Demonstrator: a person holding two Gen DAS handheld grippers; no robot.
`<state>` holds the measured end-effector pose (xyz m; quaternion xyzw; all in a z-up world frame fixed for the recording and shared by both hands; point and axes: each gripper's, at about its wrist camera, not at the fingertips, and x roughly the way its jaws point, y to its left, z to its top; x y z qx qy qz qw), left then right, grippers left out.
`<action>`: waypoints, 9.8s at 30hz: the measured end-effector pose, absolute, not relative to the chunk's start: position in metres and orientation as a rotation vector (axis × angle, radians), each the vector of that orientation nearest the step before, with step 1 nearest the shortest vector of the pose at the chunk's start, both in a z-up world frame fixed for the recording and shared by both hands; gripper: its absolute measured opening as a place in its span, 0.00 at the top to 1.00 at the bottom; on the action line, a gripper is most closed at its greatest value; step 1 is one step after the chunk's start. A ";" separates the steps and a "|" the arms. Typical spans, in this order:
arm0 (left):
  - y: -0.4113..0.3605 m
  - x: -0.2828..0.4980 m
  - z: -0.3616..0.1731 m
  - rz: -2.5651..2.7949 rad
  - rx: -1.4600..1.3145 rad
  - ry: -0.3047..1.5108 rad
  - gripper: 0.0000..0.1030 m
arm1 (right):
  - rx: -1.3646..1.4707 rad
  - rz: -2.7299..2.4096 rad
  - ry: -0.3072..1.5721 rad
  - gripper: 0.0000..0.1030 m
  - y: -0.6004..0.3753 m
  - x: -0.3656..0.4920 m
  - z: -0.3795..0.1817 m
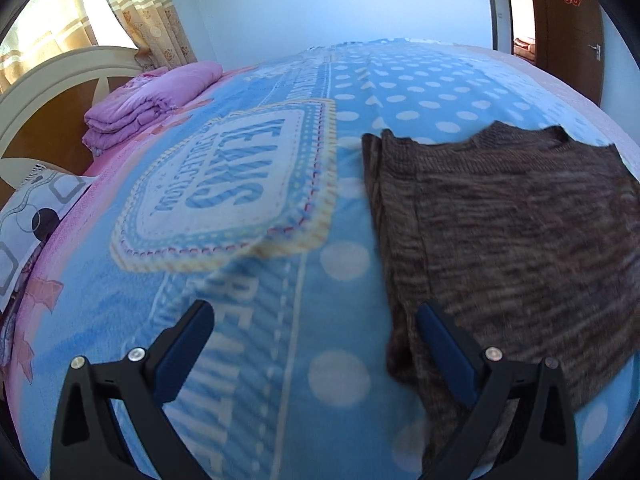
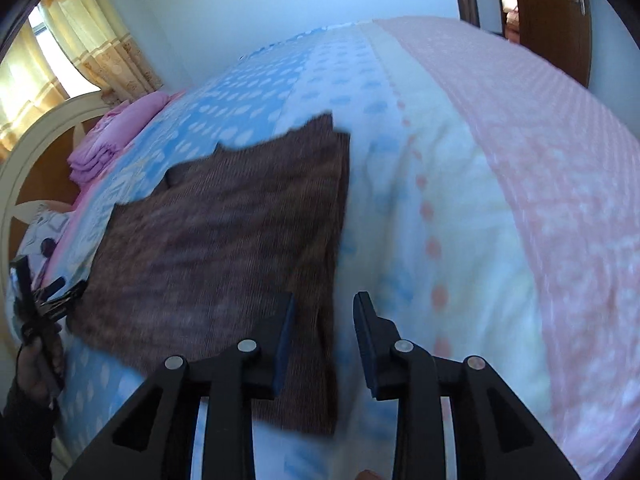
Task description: Fold small clothes
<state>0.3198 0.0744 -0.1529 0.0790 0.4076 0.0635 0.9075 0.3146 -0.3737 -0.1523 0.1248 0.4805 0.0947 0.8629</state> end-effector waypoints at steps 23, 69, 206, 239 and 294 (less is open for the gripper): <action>0.077 0.292 -0.166 0.101 0.130 0.869 0.00 | -0.024 0.281 0.826 0.75 -0.235 0.309 -0.107; 0.092 0.271 -0.166 0.132 0.114 0.863 0.00 | -0.192 0.374 0.839 0.72 -0.128 0.243 -0.168; -0.191 0.391 -0.079 -0.524 0.159 0.758 0.31 | 0.370 0.047 0.701 0.55 -0.355 0.198 -0.141; -0.106 0.356 -0.118 -0.355 0.060 0.731 0.07 | 0.297 0.167 0.747 0.63 -0.367 0.310 -0.118; -0.104 0.345 -0.149 -0.318 0.038 0.795 0.00 | 0.075 0.281 0.861 0.74 -0.328 0.325 -0.156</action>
